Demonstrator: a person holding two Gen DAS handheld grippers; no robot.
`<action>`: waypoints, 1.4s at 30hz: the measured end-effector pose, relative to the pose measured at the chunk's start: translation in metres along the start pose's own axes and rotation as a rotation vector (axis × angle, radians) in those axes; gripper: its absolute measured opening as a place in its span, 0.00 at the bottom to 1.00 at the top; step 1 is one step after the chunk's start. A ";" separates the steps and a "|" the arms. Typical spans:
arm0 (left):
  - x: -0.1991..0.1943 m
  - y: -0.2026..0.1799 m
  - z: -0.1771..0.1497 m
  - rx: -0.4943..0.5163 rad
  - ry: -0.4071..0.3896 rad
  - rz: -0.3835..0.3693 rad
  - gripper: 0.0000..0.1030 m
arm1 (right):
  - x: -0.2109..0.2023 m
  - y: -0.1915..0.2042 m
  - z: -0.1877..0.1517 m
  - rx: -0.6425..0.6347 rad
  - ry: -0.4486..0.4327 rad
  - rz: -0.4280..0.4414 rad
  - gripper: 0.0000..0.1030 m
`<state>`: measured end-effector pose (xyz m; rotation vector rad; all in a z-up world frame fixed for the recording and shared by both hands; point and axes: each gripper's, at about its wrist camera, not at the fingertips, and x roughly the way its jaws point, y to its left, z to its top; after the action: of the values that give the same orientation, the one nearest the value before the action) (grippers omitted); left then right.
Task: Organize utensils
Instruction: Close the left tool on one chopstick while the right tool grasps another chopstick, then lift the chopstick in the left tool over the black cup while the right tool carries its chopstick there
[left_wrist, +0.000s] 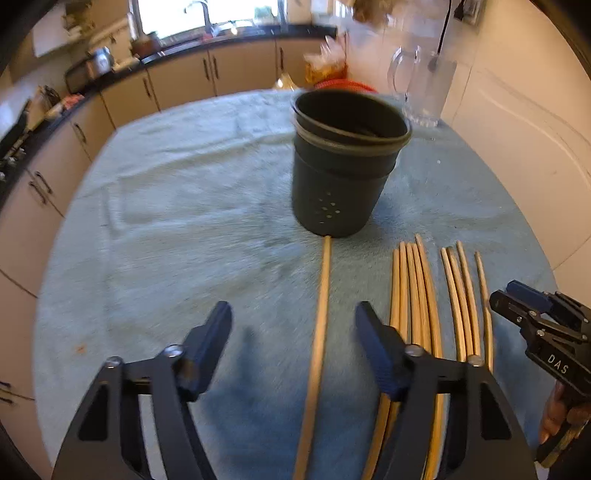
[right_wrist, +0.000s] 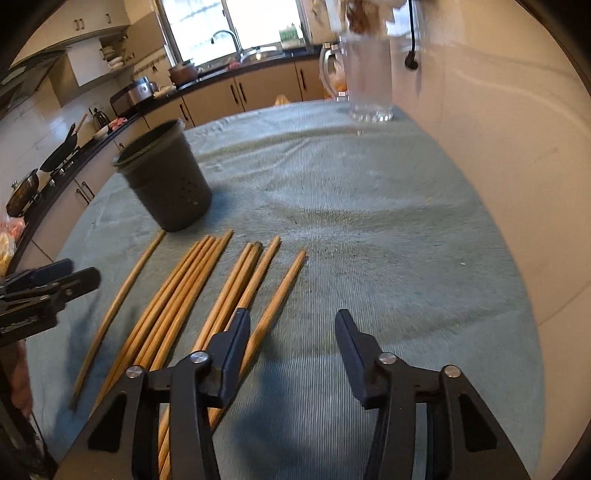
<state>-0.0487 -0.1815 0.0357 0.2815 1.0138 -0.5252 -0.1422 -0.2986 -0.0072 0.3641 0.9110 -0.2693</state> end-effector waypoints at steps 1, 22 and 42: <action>0.008 -0.002 0.004 0.002 0.013 -0.001 0.61 | 0.006 -0.001 0.003 0.007 0.015 -0.003 0.42; 0.015 0.041 -0.001 -0.213 0.132 -0.094 0.06 | 0.024 -0.018 0.037 0.059 0.157 0.056 0.10; -0.051 0.032 0.012 -0.198 -0.065 -0.109 0.05 | -0.020 0.006 0.051 0.053 0.033 0.133 0.05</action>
<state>-0.0442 -0.1452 0.0849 0.0332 1.0136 -0.5246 -0.1152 -0.3128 0.0382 0.4771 0.9091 -0.1653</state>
